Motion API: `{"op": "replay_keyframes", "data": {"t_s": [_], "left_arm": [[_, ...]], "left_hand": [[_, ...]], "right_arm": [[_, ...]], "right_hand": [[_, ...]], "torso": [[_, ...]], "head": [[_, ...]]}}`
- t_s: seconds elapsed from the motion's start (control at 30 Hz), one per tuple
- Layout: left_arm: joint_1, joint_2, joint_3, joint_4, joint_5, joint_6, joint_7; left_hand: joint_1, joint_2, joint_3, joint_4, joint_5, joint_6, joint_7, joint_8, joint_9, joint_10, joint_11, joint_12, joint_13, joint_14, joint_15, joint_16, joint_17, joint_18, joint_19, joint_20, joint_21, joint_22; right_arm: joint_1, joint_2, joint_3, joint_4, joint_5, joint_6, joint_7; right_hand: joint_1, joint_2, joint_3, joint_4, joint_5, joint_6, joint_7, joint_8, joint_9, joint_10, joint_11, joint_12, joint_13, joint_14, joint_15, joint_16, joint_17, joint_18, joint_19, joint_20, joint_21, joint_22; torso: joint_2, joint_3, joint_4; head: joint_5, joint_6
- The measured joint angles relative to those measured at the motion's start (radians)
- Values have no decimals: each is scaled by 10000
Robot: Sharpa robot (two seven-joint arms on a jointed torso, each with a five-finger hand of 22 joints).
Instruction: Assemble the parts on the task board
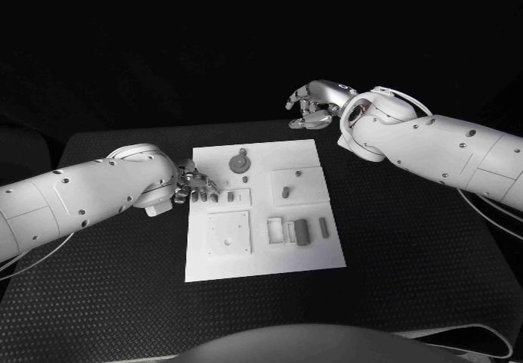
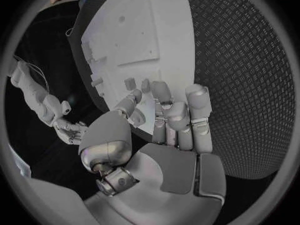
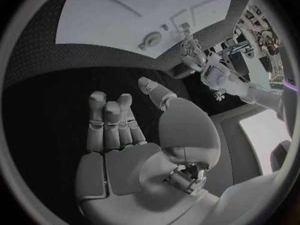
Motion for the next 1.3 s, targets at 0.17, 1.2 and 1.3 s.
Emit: {"op": "replay_keyframes", "data": {"t_s": [0.17, 1.2, 1.3], "left_arm": [[12, -32, 72, 0, 253, -67, -2], [14, -53, 289, 103, 1436, -1432, 1644], [12, -28, 282, 203, 1403, -2102, 2412]], "left_hand": [[0, 0, 0, 0, 0, -4, -3, 0, 0, 0, 0, 47, 0, -3, 2, 0, 0, 0, 0, 1, 0, 0], [2187, 648, 689, -1265, 149, -2123, 865, -856, -549, -2240, 929, -850, -472, -1652, 940, -1237, -657, -36, -1700, 588, -1186, -165], [3146, 454, 843, -1278, -197, -2551, 1203, -1111, -829, -2785, 1165, -1520, -793, -2017, 1301, -1368, -790, -29, -2047, 906, -1412, -210]], "right_arm": [[-1, -10, 0, -10, 0, 0, 0], [-7, -11, 0, -21, 0, -3, 8], [-7, -28, 0, -24, 0, -3, 11]], "right_hand": [[0, 0, 0, 0, 0, -1, -1, 0, 0, 0, 0, 0, 0, 0, 0, 0, -2, 1, -1, 1, 0, 0], [0, 0, 0, 0, 0, -21, -20, 0, -7, 0, 0, -1, 3, 0, 0, 0, 0, 1, -19, 25, 0, 0], [0, 0, 0, 0, 0, -22, -20, 0, -7, 0, 0, -1, 2, 0, 0, 0, 0, 1, -20, 26, 0, 0]], "torso": [[0, -1, -1], [0, 18, -22], [1, 18, -25]], "head": [[12, 6], [12, 150], [12, 174]]}}
